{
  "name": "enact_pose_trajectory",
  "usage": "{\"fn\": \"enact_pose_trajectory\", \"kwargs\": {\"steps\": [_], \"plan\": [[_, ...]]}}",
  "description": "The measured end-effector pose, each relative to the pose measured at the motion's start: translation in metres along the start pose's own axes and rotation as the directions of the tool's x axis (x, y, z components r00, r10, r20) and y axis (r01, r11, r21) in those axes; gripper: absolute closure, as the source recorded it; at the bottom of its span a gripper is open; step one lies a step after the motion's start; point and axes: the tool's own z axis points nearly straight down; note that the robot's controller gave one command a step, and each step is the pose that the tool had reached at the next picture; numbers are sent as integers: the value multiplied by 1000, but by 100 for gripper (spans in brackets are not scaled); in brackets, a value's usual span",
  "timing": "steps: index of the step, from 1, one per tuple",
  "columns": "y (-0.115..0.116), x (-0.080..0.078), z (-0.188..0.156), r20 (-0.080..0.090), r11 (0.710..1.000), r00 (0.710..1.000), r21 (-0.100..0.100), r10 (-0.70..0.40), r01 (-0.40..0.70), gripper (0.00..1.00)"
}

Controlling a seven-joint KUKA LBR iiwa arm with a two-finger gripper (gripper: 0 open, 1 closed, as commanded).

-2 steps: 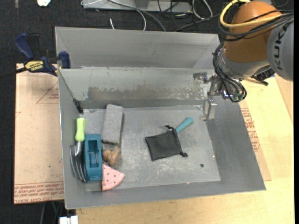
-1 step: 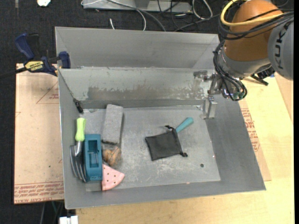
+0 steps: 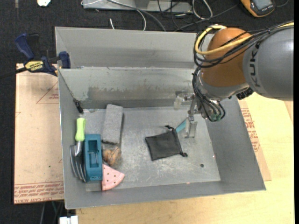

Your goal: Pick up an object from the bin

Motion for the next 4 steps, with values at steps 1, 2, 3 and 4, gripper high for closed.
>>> {"fn": "enact_pose_trajectory", "kwargs": {"steps": [1, 2, 3, 4], "plan": [[9, 6, 29, 5, 991, 991, -1, 130, -130, 0], [8, 16, 64, 3, 998, 998, -2, -69, 69, 0], [13, 20, 79, 5, 986, 986, -1, -168, 168, 0], [20, 17, 90, 6, 988, 988, -1, -157, 157, 100]]}}
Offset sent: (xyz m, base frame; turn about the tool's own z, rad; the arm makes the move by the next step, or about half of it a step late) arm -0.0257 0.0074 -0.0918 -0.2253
